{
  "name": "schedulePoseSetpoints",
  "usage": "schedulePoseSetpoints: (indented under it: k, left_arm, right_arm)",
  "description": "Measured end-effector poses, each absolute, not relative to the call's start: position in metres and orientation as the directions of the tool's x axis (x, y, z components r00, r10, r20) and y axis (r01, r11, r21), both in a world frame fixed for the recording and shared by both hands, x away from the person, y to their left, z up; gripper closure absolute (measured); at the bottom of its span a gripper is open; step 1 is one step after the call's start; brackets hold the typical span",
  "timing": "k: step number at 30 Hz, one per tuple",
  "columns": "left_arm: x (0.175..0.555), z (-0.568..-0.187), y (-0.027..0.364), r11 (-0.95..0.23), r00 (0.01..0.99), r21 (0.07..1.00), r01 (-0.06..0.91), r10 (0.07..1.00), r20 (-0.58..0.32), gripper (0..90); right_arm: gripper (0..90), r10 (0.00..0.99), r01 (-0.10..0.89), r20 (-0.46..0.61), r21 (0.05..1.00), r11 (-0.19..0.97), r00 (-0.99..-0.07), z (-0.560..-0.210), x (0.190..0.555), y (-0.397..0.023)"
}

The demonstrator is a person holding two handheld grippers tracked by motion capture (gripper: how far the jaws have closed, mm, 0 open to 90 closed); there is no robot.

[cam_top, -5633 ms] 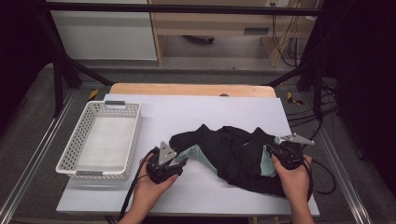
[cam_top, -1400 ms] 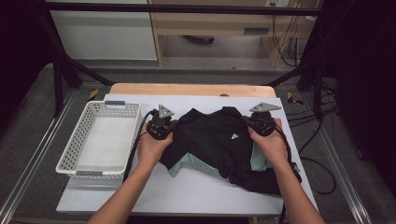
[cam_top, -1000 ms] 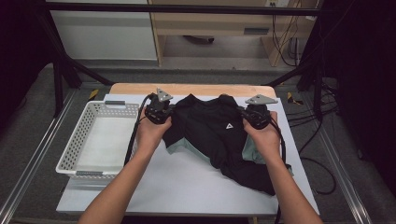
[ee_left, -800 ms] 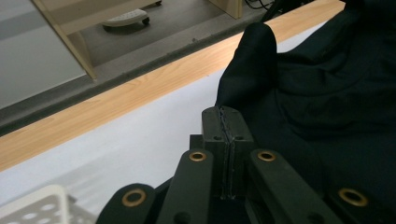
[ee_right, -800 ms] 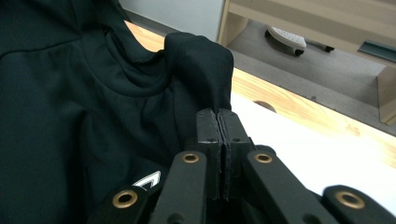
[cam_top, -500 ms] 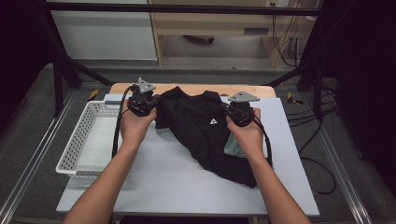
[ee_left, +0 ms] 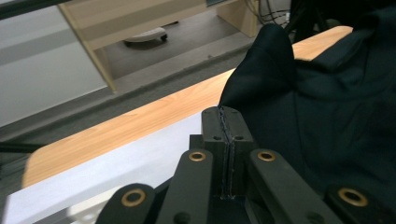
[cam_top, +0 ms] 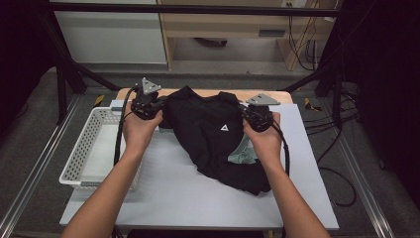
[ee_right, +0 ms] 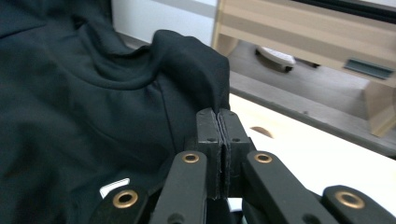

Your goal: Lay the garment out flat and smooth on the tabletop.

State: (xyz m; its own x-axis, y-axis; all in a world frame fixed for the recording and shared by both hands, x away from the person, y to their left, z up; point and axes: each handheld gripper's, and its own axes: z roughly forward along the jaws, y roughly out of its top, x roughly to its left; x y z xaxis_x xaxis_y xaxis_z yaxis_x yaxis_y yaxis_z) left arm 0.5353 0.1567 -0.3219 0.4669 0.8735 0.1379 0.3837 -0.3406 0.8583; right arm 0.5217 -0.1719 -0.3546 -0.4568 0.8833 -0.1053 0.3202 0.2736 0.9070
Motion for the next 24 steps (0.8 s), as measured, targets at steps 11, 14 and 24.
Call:
schedulePoseSetpoints:
  k: [11,14,24]
  left_arm:
    - [0.548,-0.315,0.1,-0.335,0.536,0.876,0.348,0.837,0.108,89.3]
    - [0.556,-0.314,0.086,-0.35,0.546,0.873,0.339,0.829,0.12,89.3]
    - [0.578,-0.319,0.072,-0.388,0.541,0.859,0.334,0.825,0.163,89.5]
  right_arm:
    - [88.9,0.923,0.304,-0.15,0.915,0.266,-0.354,-0.323,0.525,-0.231]
    - [88.9,0.93,0.301,-0.159,0.916,0.264,-0.332,-0.318,0.531,-0.242]
    - [88.9,0.945,0.322,-0.115,0.922,0.217,-0.307,-0.337,0.555,-0.255]
